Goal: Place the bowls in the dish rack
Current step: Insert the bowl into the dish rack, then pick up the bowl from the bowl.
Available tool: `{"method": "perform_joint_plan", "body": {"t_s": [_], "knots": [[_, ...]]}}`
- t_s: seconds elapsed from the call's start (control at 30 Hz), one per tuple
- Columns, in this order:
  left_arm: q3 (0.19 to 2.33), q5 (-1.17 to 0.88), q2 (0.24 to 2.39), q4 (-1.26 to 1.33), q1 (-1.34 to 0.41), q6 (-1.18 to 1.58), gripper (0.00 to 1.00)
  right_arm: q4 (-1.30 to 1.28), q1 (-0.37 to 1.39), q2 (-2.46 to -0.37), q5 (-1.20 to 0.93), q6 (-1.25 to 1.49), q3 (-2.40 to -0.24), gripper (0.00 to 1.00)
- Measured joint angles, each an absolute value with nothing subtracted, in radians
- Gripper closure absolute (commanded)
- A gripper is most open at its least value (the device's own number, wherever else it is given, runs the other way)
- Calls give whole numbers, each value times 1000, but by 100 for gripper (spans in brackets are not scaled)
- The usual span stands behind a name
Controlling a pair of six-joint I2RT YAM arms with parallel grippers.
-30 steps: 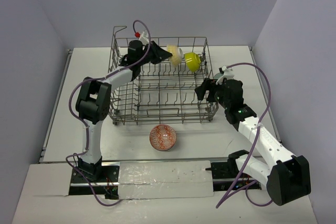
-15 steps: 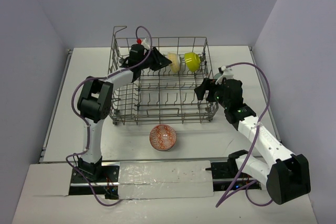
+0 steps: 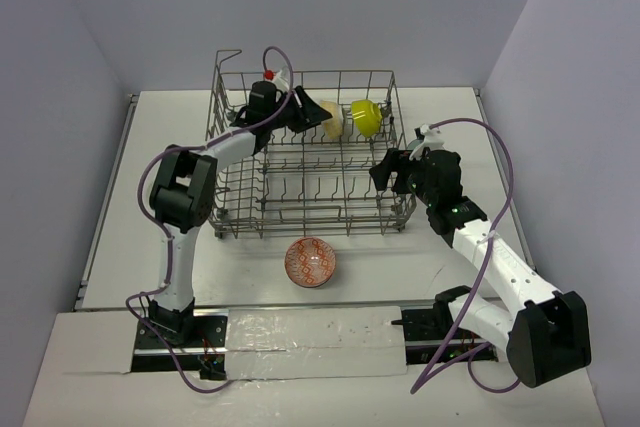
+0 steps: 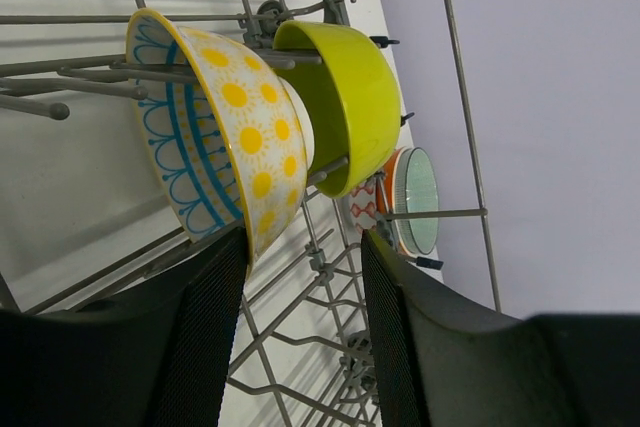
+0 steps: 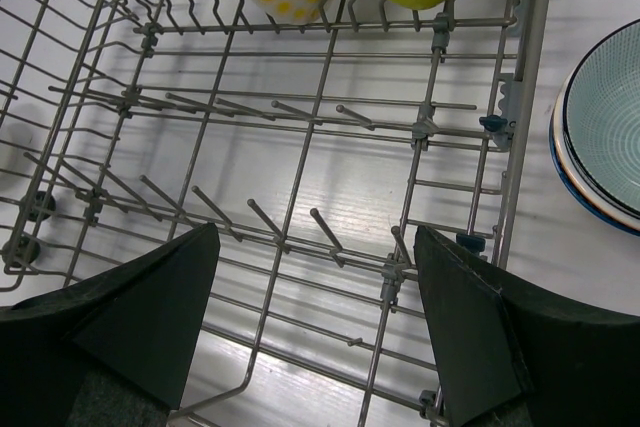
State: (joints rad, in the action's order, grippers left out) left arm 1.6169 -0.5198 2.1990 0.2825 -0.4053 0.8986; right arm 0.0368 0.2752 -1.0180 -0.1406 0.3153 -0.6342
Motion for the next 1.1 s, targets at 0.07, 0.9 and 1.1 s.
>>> {"method": "perform_joint_plan", "body": {"t_s": [0.07, 0.9, 1.1], "knots": [[1621, -511, 2192, 261, -407, 878, 46, 37, 275, -1018, -141, 314, -634, 14], [1512, -181, 1467, -150, -436, 491, 38, 33, 277, -967, -178, 313, -634, 13], [1414, 9, 1176, -285, -435, 437, 34, 24, 278, -950, -192, 313, -634, 13]]}}
